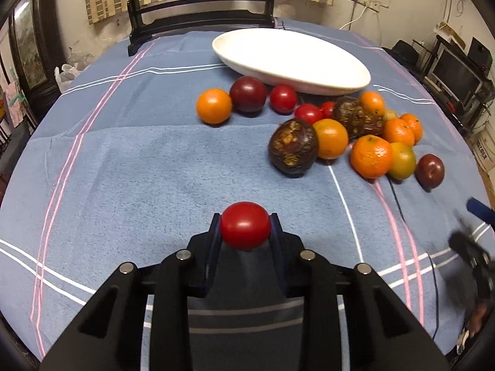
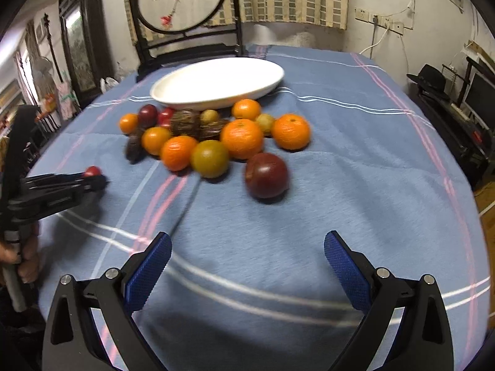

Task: Organize fruits
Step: 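Grasp the red cherry tomato with the left tool while the right tool grasps the dark-red tomato, then carry both tomatoes onto the white plate and open both tools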

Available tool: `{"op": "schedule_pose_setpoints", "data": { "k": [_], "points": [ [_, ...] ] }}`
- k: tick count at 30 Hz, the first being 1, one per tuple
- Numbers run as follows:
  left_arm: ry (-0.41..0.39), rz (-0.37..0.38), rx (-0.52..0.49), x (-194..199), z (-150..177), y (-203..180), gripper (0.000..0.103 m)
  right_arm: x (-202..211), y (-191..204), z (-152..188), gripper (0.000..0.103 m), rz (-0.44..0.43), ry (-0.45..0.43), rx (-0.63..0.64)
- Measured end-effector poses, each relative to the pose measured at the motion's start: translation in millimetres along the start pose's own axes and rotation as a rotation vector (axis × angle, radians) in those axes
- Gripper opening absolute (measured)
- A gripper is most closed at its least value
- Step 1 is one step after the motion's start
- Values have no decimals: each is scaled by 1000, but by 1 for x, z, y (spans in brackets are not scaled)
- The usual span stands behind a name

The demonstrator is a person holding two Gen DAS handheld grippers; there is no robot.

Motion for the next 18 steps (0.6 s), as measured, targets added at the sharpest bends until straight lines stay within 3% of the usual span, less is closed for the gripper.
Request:
{"op": "schedule_pose_setpoints", "data": {
  "k": [3,8,12,16,18],
  "points": [
    [7,9,5,1,4,1,29,-15,-9,-5,98,-10,44,3],
    [9,18,6,1,5,4,29,-35,-9,-20,77,-8,88,66],
    [4,11,3,-1,4,5,29,-47,-5,-33,72,-41,100,84],
    [4,12,-9,-2,2,4,29,-58,-6,-38,45,-29,130,100],
    [6,19,-12,-3,1,3,29,-57,-9,-39,42,-42,124,79]
  ]
}}
Point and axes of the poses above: each gripper's, at about its wrist camera, not at the fingertips, and x roughly against the way its jaws point, y to its left, z to its underside, the point moved 8 cm from there along -x, roughly the way its jaws point, and after that the axes turned 10 degrees about x, right-handed, at the moved point
